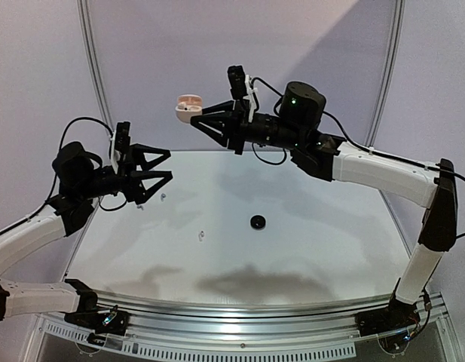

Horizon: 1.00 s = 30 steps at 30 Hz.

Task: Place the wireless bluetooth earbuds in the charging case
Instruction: Pass from the right arm to the left

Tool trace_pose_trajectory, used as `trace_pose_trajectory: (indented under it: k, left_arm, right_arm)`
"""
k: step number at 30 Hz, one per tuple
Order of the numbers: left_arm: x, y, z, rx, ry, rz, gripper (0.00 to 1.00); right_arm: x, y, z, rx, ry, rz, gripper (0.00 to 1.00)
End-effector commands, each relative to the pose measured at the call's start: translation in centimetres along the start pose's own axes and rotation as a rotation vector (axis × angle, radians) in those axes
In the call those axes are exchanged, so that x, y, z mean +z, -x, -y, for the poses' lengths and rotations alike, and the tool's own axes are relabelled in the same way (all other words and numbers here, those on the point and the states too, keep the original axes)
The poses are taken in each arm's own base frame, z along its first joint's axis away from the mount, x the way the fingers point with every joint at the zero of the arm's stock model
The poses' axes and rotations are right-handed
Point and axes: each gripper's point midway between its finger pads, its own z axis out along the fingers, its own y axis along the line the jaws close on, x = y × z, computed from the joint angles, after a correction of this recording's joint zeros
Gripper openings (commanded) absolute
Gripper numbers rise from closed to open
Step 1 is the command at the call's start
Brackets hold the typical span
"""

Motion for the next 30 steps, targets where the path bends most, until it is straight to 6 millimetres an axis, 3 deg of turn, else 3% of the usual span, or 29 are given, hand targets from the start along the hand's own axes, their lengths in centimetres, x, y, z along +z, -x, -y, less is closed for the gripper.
trace_pose_trajectory:
  k: [1,4,13,23,26,30]
  left_arm:
    - [-0.9,4.9,1.1,0.027,-0.015,0.184,0.82]
    - [-1.3,5.7,1.6,0.006,-0.014,0.207,0.79]
    - [-1.2,6.0,1.8,-0.059,0.013,0.241,0.55]
    - [-0.5,6.2,2.1,-0.056,-0.002,0.246,0.47]
    - [-0.5,6.2,2.3,-0.049,-0.014,0.243,0.34]
    - [-0.4,6.2,2.4,-0.047,-0.017,0.242,0.28]
  right_arm:
    - [1.8,-0.7,-2.5,0.008,0.126,-0.035,0.00]
    - [2.6,-1.2,-3.2,-0.003,0.147,-0.042,0.00]
    - [4.2,-2.0,-4.6,0.001,0.189,-0.044,0.00]
    - [4.6,-2.7,-5.3,0.005,0.204,-0.059,0.00]
    - [4.7,-3.0,-5.3,0.007,0.208,-0.066,0.00]
    - [4.7,-3.1,-5.2,0.007,0.205,-0.068,0.00]
